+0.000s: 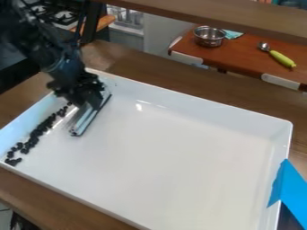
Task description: Sweep into pile
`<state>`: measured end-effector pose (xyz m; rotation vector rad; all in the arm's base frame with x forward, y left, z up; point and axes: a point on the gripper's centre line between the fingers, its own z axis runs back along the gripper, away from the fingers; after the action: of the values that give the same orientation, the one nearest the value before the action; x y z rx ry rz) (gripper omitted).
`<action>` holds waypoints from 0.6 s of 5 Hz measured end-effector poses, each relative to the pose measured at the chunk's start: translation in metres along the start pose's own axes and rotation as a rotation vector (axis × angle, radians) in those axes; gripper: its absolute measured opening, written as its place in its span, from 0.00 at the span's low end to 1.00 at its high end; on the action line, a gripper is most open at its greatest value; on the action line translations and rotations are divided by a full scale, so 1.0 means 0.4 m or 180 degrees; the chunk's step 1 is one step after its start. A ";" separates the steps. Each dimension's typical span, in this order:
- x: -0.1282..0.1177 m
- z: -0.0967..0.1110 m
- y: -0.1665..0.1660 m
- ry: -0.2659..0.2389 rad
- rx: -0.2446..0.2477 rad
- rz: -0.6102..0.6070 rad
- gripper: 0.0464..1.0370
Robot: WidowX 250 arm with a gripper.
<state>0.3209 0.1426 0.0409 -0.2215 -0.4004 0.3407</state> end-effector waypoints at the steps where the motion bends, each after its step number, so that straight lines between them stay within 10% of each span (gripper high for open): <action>1: -0.061 0.031 0.012 0.0040 0.0016 0.0160 0.33; 3: -0.113 0.112 -0.077 -0.0031 -0.0222 0.0105 0.33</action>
<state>0.2717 0.1041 0.0740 -0.2951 -0.4191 0.3605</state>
